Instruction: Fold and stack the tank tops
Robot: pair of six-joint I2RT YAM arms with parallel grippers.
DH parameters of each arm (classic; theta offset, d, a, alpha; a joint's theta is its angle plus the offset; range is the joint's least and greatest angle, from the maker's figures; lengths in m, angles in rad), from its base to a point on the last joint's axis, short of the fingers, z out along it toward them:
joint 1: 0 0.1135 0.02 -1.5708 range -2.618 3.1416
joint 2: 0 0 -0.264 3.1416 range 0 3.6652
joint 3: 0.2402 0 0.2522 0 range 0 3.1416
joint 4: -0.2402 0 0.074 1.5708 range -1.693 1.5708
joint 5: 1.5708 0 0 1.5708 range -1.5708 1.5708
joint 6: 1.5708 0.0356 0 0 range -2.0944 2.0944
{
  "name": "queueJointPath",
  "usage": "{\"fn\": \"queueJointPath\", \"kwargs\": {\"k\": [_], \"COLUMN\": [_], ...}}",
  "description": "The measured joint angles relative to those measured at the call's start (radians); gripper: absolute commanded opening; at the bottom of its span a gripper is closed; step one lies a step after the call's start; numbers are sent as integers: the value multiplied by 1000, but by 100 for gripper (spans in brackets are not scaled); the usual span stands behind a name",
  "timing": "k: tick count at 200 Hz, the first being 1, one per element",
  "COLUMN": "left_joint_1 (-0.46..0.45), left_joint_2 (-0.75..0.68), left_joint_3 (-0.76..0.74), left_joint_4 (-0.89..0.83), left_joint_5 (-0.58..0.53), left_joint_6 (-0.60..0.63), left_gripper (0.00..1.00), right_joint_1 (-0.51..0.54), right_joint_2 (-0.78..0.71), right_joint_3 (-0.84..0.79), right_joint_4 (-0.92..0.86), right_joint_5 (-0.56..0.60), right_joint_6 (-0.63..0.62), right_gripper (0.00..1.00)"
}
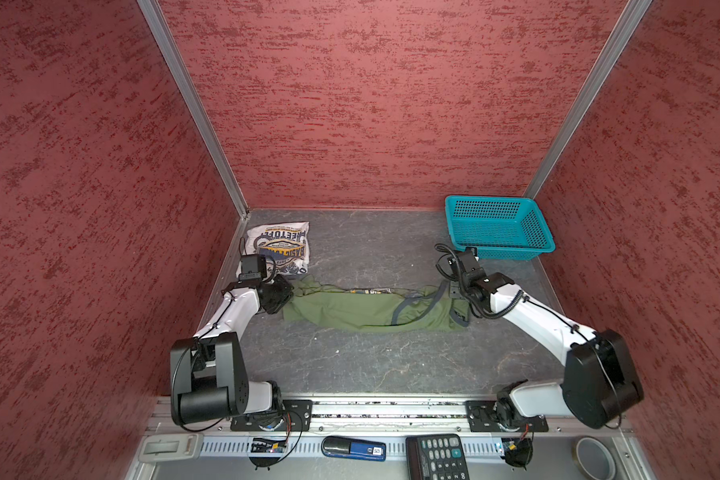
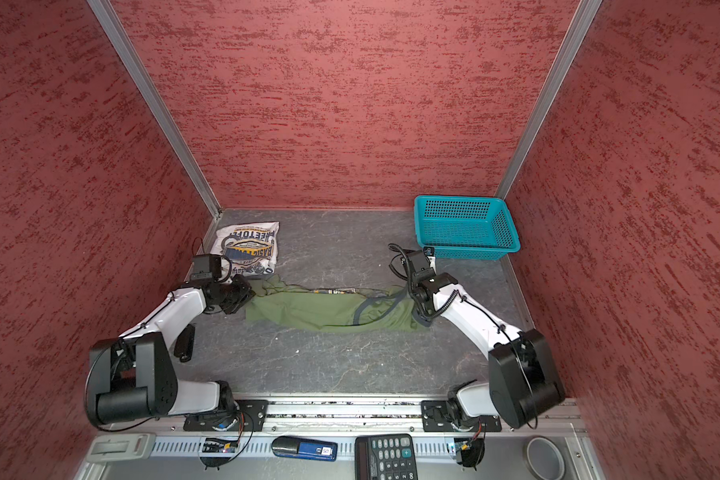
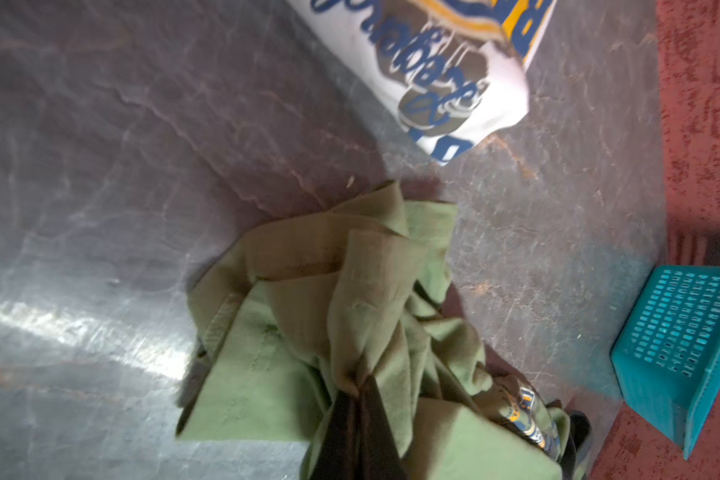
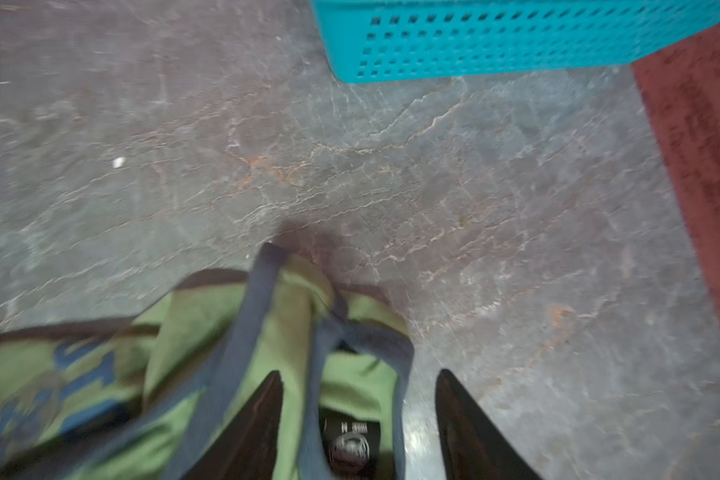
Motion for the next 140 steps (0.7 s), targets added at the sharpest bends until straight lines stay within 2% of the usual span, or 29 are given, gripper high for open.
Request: {"fn": "queueJointPath", "kwargs": {"k": [23, 49, 94, 140], "left_joint_1": [-1, 0, 0, 0], "left_joint_2": [-62, -132, -171, -172], "left_joint_3": [-49, -74, -77, -77], "left_joint_4": [6, 19, 38, 38], "left_joint_5": [-9, -17, -18, -17], "left_joint_6": [0, 0, 0, -1], "left_gripper": [0, 0, 0, 0], "right_joint_1": [110, 252, 397, 418], "right_joint_2": [-107, -137, 67, 209], "right_joint_3": [17, 13, -49, -72], "right_joint_4": [-50, -10, 196, 313], "right_joint_5": [-28, -164, -377, -438], "right_joint_6": [44, 112, 229, 290], "right_gripper": [53, 46, 40, 36]}}
